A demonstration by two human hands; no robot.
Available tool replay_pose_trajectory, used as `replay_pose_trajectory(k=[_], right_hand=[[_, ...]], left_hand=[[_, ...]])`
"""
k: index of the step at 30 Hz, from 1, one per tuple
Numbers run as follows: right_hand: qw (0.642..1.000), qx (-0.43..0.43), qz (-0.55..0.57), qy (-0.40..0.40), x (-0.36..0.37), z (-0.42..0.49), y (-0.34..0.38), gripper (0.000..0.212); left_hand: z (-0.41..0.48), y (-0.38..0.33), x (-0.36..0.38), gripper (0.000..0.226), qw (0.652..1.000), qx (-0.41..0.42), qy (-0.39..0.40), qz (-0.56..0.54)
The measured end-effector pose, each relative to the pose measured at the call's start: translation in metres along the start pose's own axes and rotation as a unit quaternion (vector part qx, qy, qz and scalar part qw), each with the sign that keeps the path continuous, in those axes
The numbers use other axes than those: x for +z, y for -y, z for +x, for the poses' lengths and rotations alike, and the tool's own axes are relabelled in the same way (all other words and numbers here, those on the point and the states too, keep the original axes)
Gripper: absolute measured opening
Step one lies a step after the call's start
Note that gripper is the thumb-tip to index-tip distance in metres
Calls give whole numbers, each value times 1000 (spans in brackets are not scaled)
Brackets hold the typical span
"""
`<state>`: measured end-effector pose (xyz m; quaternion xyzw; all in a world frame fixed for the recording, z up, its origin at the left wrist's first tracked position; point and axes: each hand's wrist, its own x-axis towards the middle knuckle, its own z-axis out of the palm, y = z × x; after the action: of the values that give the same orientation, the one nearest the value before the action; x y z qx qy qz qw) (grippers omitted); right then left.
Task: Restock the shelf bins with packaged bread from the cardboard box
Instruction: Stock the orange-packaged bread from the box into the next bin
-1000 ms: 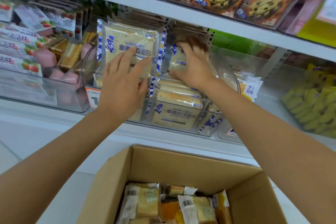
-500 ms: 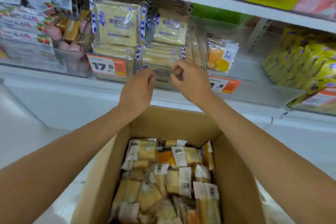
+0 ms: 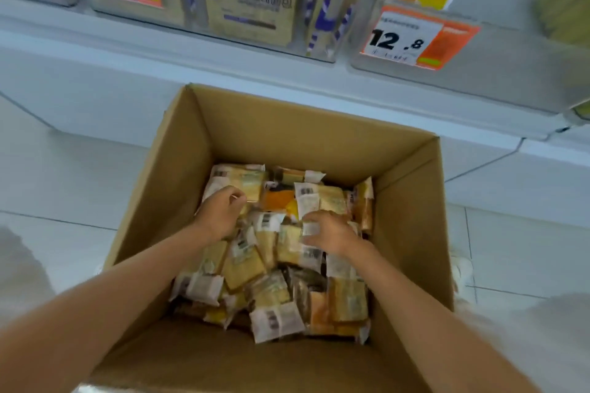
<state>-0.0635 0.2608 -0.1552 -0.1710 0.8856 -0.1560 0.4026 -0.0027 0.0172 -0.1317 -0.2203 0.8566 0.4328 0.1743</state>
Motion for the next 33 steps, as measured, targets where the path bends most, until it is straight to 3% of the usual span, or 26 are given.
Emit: replay_pose_trajectory(k=[3,6,8,10,12,14,15,17,19,22,24,26,28,30,31,33], right_hand=[[977,-44,-203,49,26,14,0,91],[961,-81,-265,5,33,14,3,88],[970,-85,-227,-8,16,7,8,87],[984,-70,-164,1,-12,-5,14,86],[999,-34,-35,15,-44,-23,21,83],[989,-1,140,55,-73,-42,29,68],[973,11,213,86,-84,-48,31,53],[927,11,346,145,-93,-57,35,35],[880,-11,449,156,-94,-61,37,53],[872,-26,484,68,-89,-62,43,57],[871,-27,490,11,-84,-56,43,40],[851,-12,525,-9,-76,-48,41,21],[822,-9,570,10,-68,-42,42,17],[809,-26,587,23,-61,-36,45,21],[819,-33,572,19,-58,-34,45,21],[882,-32,470,-25,-55,-25,34,24]], left_hand=[[-5,5,3,16,1000,-25,2,-20],[-10,10,3,16,999,-25,19,-10],[-9,6,2,9,1000,-25,9,-9],[-11,-8,-6,16,999,-25,24,-25],[-12,-17,-15,53,993,2,115,-37],[-21,-36,-19,85,977,32,211,-20],[-25,-46,-22,81,973,47,227,-7],[-26,-58,-24,45,976,85,196,-31],[-28,-63,-31,19,983,95,143,-59],[-25,-61,-43,33,983,38,138,-116],[-27,-61,-48,34,979,3,163,-123],[-27,-61,-51,31,978,-24,134,-157],[-29,-61,-52,34,952,-76,113,-273],[-32,-61,-51,35,904,-125,165,-374],[-33,-58,-49,33,893,-134,176,-391],[-27,-49,-44,35,899,-136,129,-395]])
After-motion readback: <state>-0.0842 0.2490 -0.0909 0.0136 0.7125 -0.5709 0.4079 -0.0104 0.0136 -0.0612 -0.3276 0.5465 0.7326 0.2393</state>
